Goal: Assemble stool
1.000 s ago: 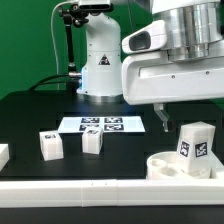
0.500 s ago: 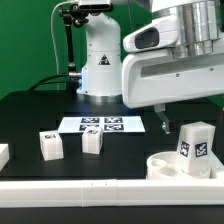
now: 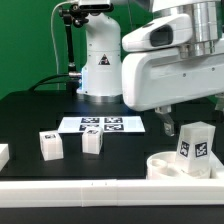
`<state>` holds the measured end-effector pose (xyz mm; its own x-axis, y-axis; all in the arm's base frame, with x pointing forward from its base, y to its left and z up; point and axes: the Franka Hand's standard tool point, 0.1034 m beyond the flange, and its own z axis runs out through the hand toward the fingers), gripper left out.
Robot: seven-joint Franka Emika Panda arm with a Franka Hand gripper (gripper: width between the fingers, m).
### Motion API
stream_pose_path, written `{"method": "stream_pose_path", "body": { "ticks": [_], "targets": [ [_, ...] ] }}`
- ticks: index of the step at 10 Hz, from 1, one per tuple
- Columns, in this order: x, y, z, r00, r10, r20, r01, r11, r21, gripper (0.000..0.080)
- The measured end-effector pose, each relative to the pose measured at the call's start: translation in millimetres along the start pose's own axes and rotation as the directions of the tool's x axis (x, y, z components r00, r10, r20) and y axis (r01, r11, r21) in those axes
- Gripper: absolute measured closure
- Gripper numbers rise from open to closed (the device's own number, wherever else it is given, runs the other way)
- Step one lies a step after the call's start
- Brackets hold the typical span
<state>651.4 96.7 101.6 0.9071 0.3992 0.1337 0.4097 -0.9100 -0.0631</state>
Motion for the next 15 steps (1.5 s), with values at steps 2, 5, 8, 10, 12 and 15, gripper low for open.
{"method": "stream_pose_path", "body": {
  "ticks": [2,5,8,10,12,15],
  "targets": [
    [-2.1,-0.7,-2.7,0.988,-0.153,0.009,0.153,0.988,-0.013,0.0151],
    [-6.3,0.2,-0.7,0.941,-0.337,0.017,0.338,0.941,-0.03,0.0151],
    [-7.9,4.8,-0.7,0.865,-0.501,0.034,0.502,0.864,-0.036,0.0151],
    [-8.6,3.7,0.5,0.787,-0.614,0.048,0.616,0.786,-0.046,0.0151],
    [-13.2,4.8,4.7,0.674,-0.736,0.06,0.738,0.673,-0.043,0.0151],
    [-13.2,7.8,12.2,0.413,-0.905,0.1,0.91,0.413,-0.022,0.0151]
  ]
}}
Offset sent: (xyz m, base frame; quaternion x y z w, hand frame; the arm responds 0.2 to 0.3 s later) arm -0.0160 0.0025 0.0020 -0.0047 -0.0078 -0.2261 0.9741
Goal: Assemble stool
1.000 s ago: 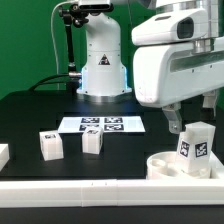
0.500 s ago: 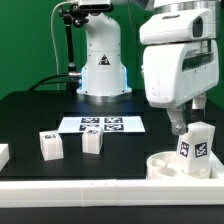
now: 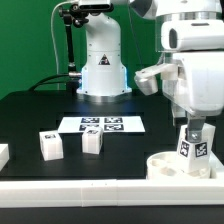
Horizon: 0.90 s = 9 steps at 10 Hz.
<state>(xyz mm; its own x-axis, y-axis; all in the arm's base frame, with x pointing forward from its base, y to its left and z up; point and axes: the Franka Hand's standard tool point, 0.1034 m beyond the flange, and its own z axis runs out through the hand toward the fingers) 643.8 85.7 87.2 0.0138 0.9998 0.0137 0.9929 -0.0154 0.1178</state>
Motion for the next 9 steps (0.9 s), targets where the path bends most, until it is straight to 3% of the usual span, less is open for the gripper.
{"method": "stream_pose_path", "body": {
  "ticks": [2,6,8,9],
  "targets": [
    [2.6,-0.6,4.9,0.978,-0.207,0.029,0.206,0.978,0.006,0.0151],
    [5.0,-3.1,9.7,0.971,-0.235,0.042,0.235,0.972,0.013,0.0151],
    [3.9,-3.0,10.0,0.971,-0.233,0.043,0.233,0.972,0.014,0.0414],
    [3.5,-3.0,10.1,0.972,-0.232,0.043,0.232,0.973,0.014,0.0414]
  ]
}}
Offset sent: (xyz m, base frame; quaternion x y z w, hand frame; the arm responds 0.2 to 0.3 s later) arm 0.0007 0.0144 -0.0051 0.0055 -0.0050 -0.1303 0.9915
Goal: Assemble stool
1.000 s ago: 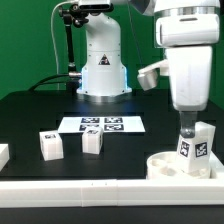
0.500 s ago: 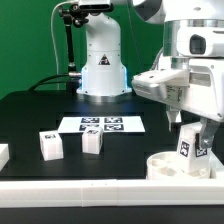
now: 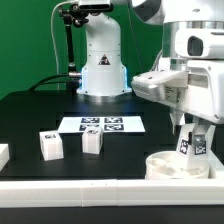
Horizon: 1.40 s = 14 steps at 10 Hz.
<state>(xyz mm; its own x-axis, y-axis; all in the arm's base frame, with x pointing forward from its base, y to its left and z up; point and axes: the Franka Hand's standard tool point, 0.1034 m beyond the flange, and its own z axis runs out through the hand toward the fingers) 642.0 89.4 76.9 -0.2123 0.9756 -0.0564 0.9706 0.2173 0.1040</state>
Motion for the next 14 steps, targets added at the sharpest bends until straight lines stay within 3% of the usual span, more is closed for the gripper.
{"method": "stream_pose_path", "body": {
  "ticks": [1,4,5,8,14],
  "targets": [
    [-0.2,0.0,0.0,1.0,0.002,0.0,-0.002,1.0,0.0,0.0462],
    [-1.7,-0.7,0.2,0.999,0.05,-0.001,-0.05,0.999,0.005,0.0462],
    [-6.1,-4.2,0.5,0.986,0.169,0.008,-0.169,0.985,0.034,0.0462],
    [-10.4,-6.5,1.1,0.93,0.368,0.02,-0.369,0.929,0.043,0.0462],
    [-11.4,-6.9,1.4,0.698,0.716,0.021,-0.716,0.696,0.049,0.0461]
  ]
}}
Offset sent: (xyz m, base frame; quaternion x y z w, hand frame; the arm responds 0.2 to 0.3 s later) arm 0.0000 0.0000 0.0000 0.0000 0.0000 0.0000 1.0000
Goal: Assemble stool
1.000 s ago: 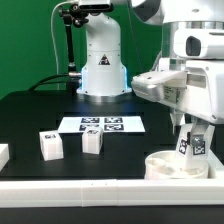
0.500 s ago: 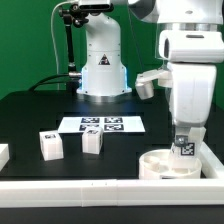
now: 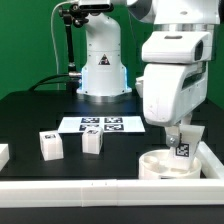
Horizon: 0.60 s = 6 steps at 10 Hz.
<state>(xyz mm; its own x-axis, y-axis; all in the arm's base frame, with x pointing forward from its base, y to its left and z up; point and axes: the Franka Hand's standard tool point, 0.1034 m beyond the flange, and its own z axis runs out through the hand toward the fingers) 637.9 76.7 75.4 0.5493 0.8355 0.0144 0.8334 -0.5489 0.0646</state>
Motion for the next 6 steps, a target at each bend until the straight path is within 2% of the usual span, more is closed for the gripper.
{"method": "stream_pose_path", "body": {
  "ticks": [1,3,4,6],
  "targets": [
    [0.3,-0.5,0.1,0.993,0.118,-0.004,-0.118,0.993,0.005,0.0461],
    [-3.8,0.1,0.6,0.944,0.331,-0.009,-0.331,0.943,0.04,0.0461],
    [-4.1,0.2,0.7,0.921,0.389,-0.011,-0.388,0.92,0.049,0.0461],
    [-2.5,1.0,1.2,0.827,0.562,-0.024,-0.56,0.826,0.063,0.0461]
  ]
}}
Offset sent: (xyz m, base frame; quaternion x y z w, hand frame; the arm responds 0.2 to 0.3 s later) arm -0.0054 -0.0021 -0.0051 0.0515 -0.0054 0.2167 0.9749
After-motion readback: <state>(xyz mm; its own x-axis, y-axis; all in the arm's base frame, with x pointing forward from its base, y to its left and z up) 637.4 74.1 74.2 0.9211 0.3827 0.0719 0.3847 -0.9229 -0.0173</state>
